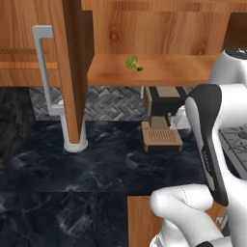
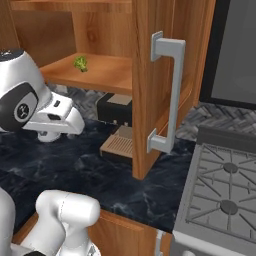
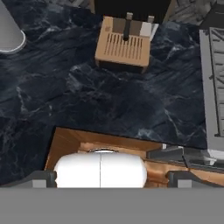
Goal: Pick the broccolis from the cabinet and place them in one bowl. Pick the banana from the sink and place it in the other bowl.
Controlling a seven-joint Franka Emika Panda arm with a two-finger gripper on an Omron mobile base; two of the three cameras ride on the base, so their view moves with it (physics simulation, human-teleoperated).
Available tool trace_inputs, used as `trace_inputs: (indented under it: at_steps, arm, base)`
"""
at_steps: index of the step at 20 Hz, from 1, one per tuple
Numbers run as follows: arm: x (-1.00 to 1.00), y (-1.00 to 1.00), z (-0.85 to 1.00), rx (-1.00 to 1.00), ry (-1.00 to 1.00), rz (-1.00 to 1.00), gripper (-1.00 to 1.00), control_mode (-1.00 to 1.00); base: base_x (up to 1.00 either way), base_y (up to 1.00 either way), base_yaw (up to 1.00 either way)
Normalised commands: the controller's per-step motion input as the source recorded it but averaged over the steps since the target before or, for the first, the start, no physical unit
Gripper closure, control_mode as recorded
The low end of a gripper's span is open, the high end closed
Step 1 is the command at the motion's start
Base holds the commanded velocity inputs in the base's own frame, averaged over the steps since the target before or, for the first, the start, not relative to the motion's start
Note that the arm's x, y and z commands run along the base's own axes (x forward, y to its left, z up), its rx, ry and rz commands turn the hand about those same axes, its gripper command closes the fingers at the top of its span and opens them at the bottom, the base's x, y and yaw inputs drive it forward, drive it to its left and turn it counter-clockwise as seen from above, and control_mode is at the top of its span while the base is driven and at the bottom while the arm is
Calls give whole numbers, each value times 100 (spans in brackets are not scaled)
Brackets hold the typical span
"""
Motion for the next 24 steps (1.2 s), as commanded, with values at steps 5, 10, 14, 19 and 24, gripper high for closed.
trace_inputs:
  at_steps: [5,10,14,19,24]
  arm:
    - [-3,0,30,0,-27,18,-100,-100]
    - [-14,11,42,3,-18,20,-100,-100]
    - [-18,26,71,-3,-12,15,-100,-100]
    - [5,18,36,0,-14,5,-100,-100]
    - [41,18,1,7,-20,-6,-100,-100]
  base:
    - [0,0,0]
    - [0,0,0]
    - [0,0,0]
    - [0,0,0]
    - [0,0,0]
